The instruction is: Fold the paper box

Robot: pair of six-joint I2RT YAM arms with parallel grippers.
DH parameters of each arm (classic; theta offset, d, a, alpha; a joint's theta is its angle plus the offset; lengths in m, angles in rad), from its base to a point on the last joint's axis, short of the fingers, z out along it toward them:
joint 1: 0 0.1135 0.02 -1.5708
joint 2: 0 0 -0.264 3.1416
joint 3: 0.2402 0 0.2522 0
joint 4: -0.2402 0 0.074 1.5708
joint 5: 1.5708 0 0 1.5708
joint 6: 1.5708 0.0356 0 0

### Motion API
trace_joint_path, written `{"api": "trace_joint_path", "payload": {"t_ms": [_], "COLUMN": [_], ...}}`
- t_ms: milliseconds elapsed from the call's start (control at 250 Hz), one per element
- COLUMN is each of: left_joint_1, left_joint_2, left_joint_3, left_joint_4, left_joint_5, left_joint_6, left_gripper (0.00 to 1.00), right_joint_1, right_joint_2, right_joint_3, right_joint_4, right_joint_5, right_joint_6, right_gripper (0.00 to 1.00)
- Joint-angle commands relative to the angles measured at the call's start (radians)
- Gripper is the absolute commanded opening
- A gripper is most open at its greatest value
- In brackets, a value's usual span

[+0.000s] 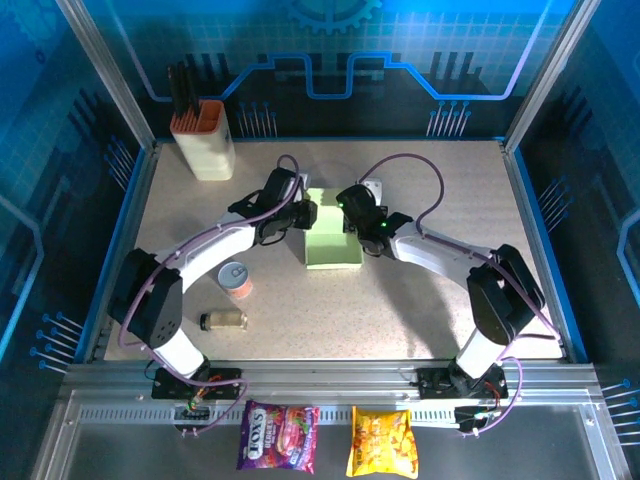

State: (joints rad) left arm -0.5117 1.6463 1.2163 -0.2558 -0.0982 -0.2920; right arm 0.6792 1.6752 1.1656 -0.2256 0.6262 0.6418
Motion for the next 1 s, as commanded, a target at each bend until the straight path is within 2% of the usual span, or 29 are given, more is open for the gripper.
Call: {"api": "trace_joint_path", "payload": {"t_ms": [0,132,280,487,751,807,911,999], "left_joint_1": [-0.008,-0.007,-0.004,0.004,0.014,0.016,0.018,0.018], "left_joint_2": [0.036,0.064,0.084,0.109,0.136,0.136,0.126,0.119], "left_joint_3": [0.047,0.058,0.060,0.066,0.064,0.054,0.025,0.002], "left_joint_4": [0.024,0.047,0.093,0.141,0.167,0.175,0.201,0.211], "left_joint_5": [-0.007,-0.015,0.019,0.054,0.092,0.101,0.125,0.138], "left_joint_6": [-0.006,0.001,0.016,0.020,0.027,0.023,0.013,0.003], "left_gripper": [0.27,0.26,0.33,0.34,0.40,0.39,0.29,0.27], "right_joint_1": [0.025,0.026,0.032,0.034,0.036,0.037,0.039,0.042], "right_joint_2": [0.032,0.050,0.076,0.098,0.108,0.110,0.110,0.105], "right_joint_3": [0.032,0.009,0.001,-0.029,-0.055,-0.066,-0.090,-0.106], "right_joint_4": [0.065,0.125,0.178,0.259,0.326,0.338,0.351,0.354], "right_joint_5": [0.061,0.063,0.070,0.080,0.084,0.083,0.086,0.088], "right_joint_6": [0.041,0.040,0.006,-0.012,-0.045,-0.055,-0.058,-0.056], "right_gripper": [0.00,0.00,0.00,0.00,0.00,0.00,0.00,0.00]}}
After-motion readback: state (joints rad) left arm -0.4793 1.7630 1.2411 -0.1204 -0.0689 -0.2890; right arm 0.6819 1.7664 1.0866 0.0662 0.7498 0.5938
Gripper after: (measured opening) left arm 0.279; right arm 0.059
